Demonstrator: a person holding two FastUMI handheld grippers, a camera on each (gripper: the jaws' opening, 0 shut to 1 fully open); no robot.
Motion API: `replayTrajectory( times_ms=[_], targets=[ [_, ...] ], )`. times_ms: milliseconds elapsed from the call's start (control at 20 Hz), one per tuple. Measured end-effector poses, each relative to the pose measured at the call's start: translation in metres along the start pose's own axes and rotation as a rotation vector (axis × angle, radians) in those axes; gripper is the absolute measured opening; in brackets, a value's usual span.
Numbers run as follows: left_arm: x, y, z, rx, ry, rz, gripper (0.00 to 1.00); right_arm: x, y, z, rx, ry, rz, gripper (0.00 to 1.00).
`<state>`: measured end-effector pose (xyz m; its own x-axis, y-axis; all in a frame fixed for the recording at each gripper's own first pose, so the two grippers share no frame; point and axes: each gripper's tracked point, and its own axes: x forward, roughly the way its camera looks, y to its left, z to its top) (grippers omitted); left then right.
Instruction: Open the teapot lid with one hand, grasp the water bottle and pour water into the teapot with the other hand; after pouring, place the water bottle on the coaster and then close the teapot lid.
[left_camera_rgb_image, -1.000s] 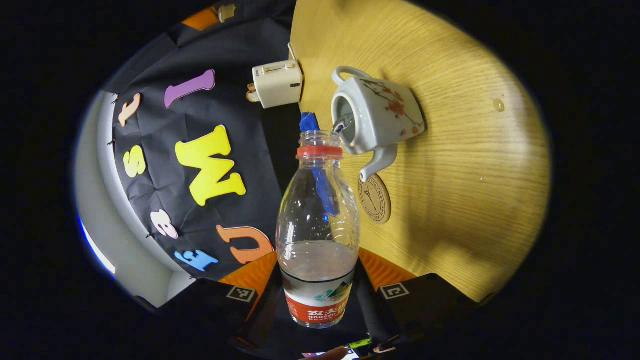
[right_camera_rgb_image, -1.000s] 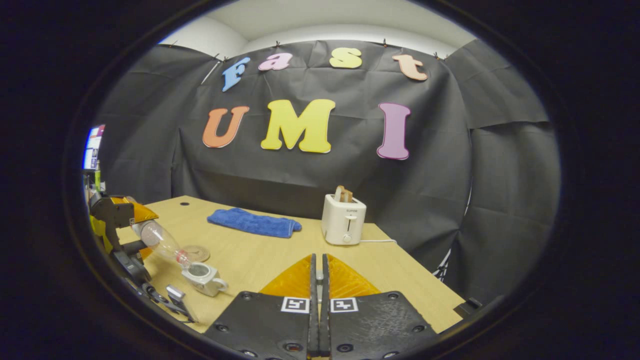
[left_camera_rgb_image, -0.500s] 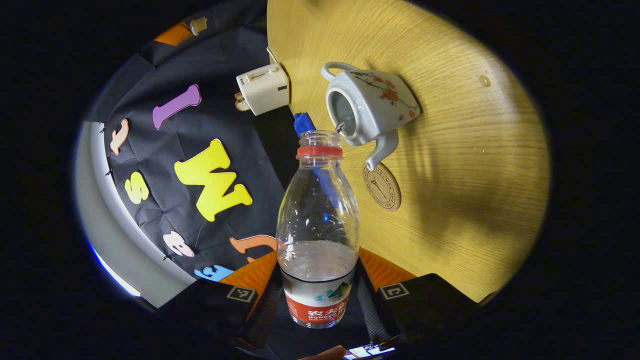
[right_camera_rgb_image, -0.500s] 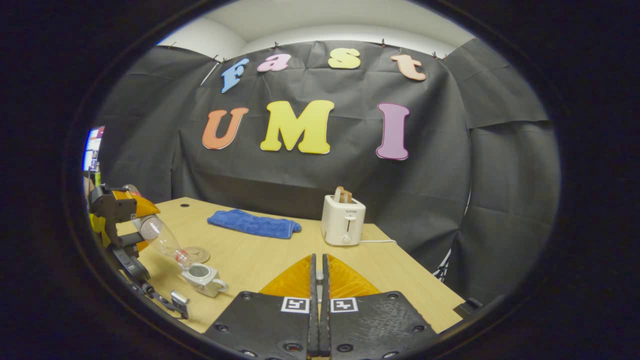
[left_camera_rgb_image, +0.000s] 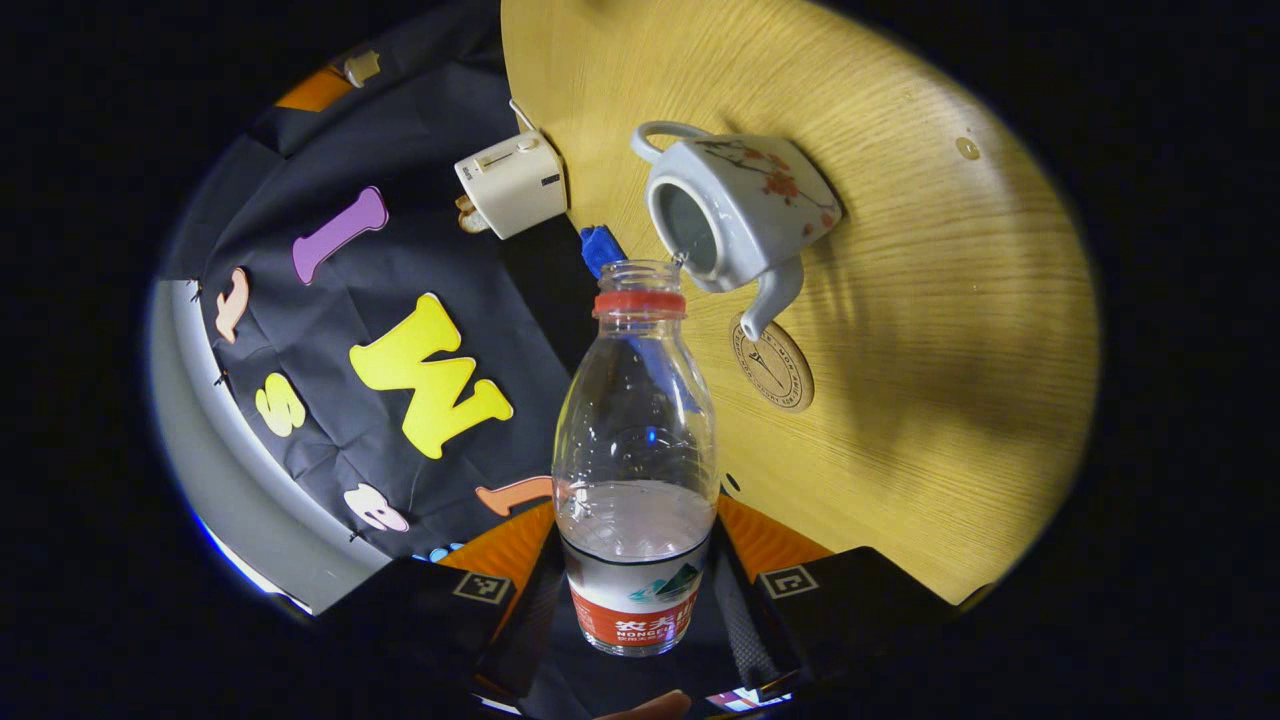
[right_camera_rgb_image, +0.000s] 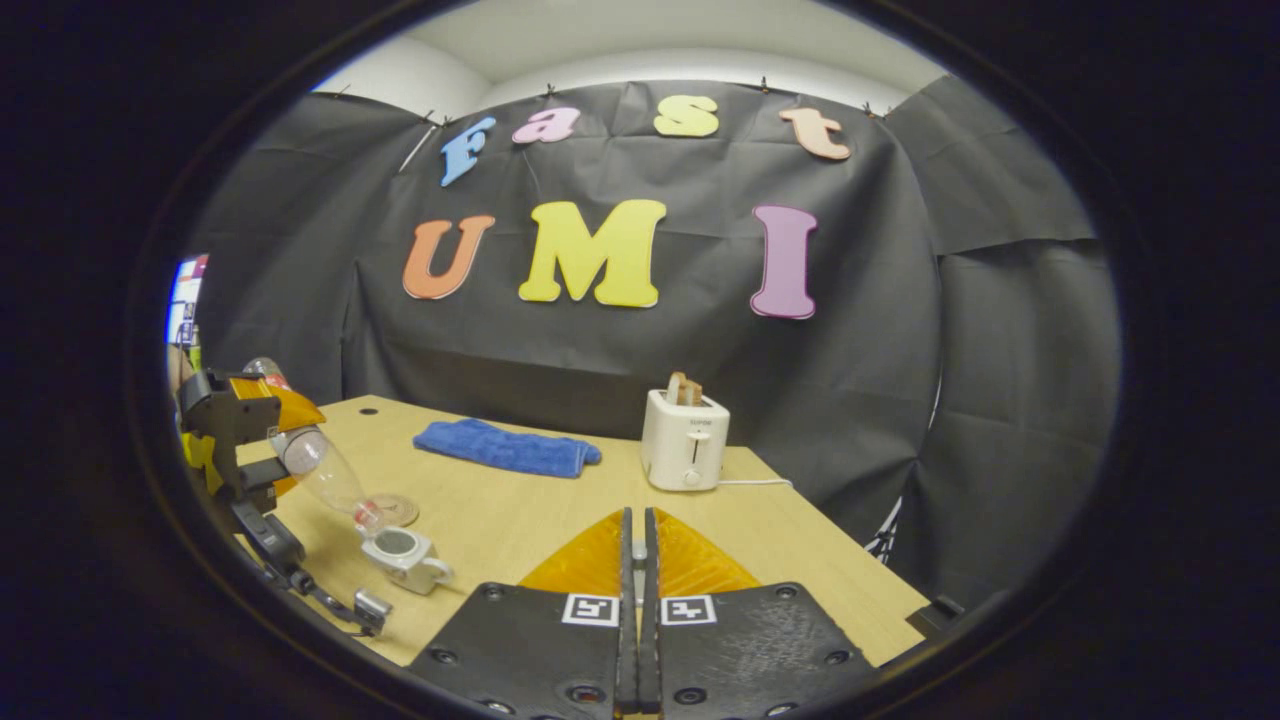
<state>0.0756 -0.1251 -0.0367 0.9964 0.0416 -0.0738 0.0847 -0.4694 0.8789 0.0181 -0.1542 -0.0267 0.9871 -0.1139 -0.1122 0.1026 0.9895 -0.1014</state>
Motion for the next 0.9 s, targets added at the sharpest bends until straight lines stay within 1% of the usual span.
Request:
replayTrajectory(
  times_ms=[50,100,150,200,250,300,350,400,450,500,550,650,700,800,850,900],
  targets=[
    [0.0,0.001,0.001,0.009,-0.001,0.001,0.75,0.0,0.0,0.001,-0.001,0.0,0.0,0.01],
    [0.0,0.004,0.002,0.017,0.0,0.0,0.79,-0.001,0.001,0.002,-0.002,-0.002,0.001,0.01],
    [0.001,0.005,0.003,0.025,-0.001,-0.001,0.75,-0.001,0.001,0.003,-0.003,-0.005,0.0,0.01],
    [0.001,0.005,0.005,0.033,0.001,-0.001,0.79,-0.002,0.0,0.003,-0.005,-0.007,0.0,0.01],
    [0.0,0.007,0.005,0.043,0.006,0.002,0.79,-0.002,0.0,0.003,-0.006,-0.008,-0.001,0.01],
    [-0.001,0.009,0.006,0.056,0.008,0.006,0.75,-0.001,0.0,0.003,-0.005,-0.008,-0.001,0.01],
    [-0.001,0.012,0.007,0.066,0.009,0.008,0.75,-0.002,-0.001,0.004,-0.004,-0.008,-0.002,0.01],
    [-0.001,0.012,0.007,0.075,0.009,0.009,0.79,-0.001,-0.002,0.003,-0.003,-0.007,-0.003,0.01],
    [-0.001,0.013,0.007,0.084,0.011,0.009,0.75,-0.001,-0.002,0.002,-0.003,-0.006,-0.004,0.01],
    [-0.002,0.014,0.009,0.091,0.008,0.007,0.79,-0.001,-0.002,0.003,-0.002,-0.005,-0.005,0.01],
    [-0.003,0.013,0.01,0.092,0.008,0.003,0.75,-0.002,-0.003,0.003,-0.002,-0.006,-0.005,0.01],
    [-0.005,0.014,0.012,0.094,0.006,0.002,0.75,-0.002,-0.004,0.003,-0.002,-0.007,-0.007,0.01],
    [-0.005,0.013,0.011,0.095,0.01,0.0,0.79,-0.002,-0.003,0.003,-0.002,-0.007,-0.007,0.01],
    [-0.004,0.014,0.01,0.099,0.01,-0.004,0.79,-0.002,-0.004,0.003,-0.002,-0.007,-0.007,0.01],
    [-0.004,0.014,0.008,0.098,0.016,-0.009,0.75,-0.003,-0.004,0.004,-0.001,-0.007,-0.007,0.01],
    [-0.004,0.015,0.008,0.098,0.018,-0.012,0.75,-0.003,-0.004,0.004,-0.002,-0.008,-0.006,0.01]
  ],
)
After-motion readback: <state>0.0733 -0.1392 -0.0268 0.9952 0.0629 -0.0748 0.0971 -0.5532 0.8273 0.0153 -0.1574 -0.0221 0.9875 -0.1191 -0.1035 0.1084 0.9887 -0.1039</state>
